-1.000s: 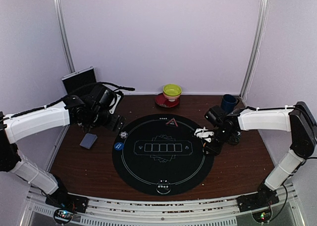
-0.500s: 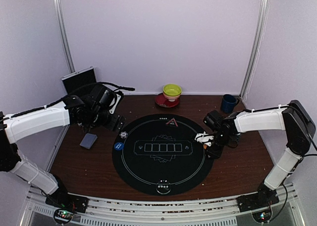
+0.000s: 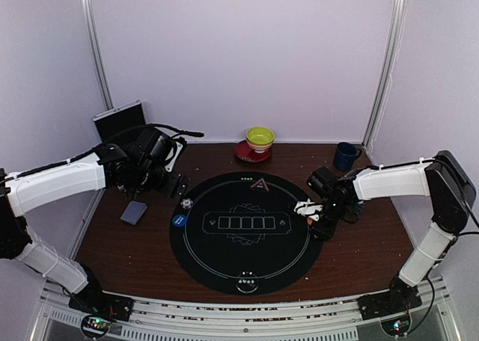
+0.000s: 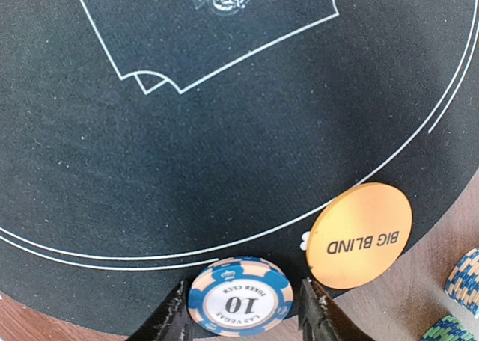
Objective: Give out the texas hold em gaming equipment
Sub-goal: Place the poker chips pile in the big blind area, then pick up the pile of poker chips from the pile of poker chips.
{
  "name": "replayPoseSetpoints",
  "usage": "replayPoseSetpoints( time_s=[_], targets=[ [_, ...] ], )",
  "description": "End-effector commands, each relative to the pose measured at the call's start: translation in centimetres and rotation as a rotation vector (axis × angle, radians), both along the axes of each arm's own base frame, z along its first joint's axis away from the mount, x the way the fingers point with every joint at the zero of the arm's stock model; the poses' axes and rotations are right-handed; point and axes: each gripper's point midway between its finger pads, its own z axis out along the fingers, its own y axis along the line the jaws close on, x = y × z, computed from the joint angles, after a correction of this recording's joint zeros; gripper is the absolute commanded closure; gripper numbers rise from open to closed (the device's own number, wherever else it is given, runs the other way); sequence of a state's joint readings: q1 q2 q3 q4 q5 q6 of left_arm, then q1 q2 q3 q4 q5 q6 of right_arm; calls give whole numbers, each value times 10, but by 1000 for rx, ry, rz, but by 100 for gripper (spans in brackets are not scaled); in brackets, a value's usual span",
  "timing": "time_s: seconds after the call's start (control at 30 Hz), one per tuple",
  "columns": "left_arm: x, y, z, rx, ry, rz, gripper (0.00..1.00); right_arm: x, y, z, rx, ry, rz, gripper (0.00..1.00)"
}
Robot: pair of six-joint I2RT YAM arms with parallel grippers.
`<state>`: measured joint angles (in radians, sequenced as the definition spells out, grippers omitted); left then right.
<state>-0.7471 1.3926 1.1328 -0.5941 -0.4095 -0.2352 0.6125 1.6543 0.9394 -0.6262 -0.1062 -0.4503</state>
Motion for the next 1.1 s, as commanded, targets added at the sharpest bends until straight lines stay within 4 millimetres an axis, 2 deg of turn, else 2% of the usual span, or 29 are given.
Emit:
replayPoseSetpoints(
  time_s=[0.0,0.13,0.33,0.53,0.67,1.07],
  targets=[
    [7,0,7,-11,-36,9,2,1,0,-2,-17,-20,16,48],
    [7,0,8,-14,-37,8,2,3,1,7,-2,-39,20,46],
    [7,0,7,-13,-37,10,2,8,6,37,60,-117,22,43],
    [7,0,8,-14,-40,11,2,19,7,67,122,-204,-14,29],
    [7,0,8,-13,-40,10,2,39,-9,74,135,-228,-121,24],
    [7,0,8,-12,-39,11,2,88,-74,63,87,-255,-431,20]
  ],
)
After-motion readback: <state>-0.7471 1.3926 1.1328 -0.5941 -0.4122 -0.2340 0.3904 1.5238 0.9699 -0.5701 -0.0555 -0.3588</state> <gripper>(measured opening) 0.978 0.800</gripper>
